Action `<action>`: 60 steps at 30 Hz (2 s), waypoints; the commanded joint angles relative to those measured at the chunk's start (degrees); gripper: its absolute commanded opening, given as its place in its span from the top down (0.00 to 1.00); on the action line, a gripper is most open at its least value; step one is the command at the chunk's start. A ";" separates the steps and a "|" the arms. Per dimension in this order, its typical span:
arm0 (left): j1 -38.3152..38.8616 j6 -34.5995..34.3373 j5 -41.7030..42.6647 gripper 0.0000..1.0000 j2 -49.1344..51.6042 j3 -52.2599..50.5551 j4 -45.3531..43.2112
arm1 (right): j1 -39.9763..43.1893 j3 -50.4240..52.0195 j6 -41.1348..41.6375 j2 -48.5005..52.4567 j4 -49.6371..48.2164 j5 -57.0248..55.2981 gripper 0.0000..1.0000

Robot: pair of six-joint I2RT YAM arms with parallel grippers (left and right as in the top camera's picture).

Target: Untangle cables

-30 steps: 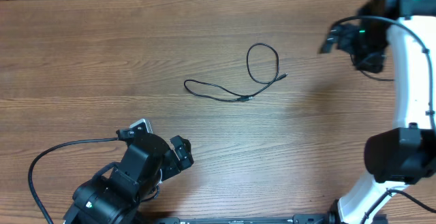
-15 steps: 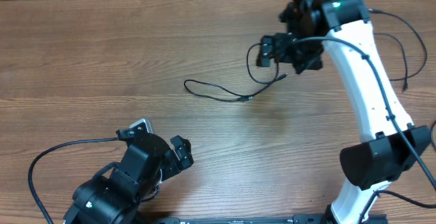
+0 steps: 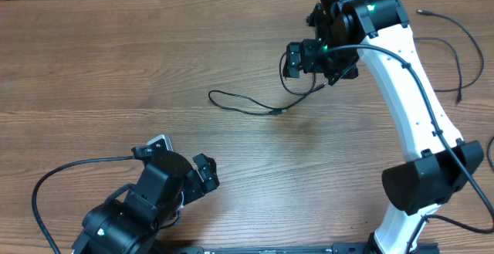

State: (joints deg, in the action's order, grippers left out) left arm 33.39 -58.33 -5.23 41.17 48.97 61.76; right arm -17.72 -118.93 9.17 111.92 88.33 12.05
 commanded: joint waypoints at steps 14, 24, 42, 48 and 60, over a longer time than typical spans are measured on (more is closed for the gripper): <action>0.02 0.68 -0.92 0.00 0.09 -0.13 -0.04 | -0.46 25.38 -30.47 2.80 -21.79 23.28 0.00; 0.02 0.68 -0.92 0.00 0.09 -0.11 -0.04 | -5.70 40.00 -30.23 2.99 -53.68 22.93 0.10; 0.02 0.68 -0.92 0.00 0.09 -0.13 -0.02 | -12.74 39.80 -18.38 2.89 -60.85 -15.28 0.96; 0.02 0.68 -0.92 0.00 0.09 -0.11 -0.02 | -8.68 36.63 -12.24 -1.44 -59.10 -17.16 0.96; 0.02 0.68 -0.92 0.00 0.09 -0.13 -0.02 | 10.71 36.83 -4.04 -3.48 -48.85 -22.62 0.96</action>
State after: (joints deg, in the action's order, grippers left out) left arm 33.39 -58.33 -5.23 41.17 48.97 61.76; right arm -10.37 -81.76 3.03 109.34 38.41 -10.37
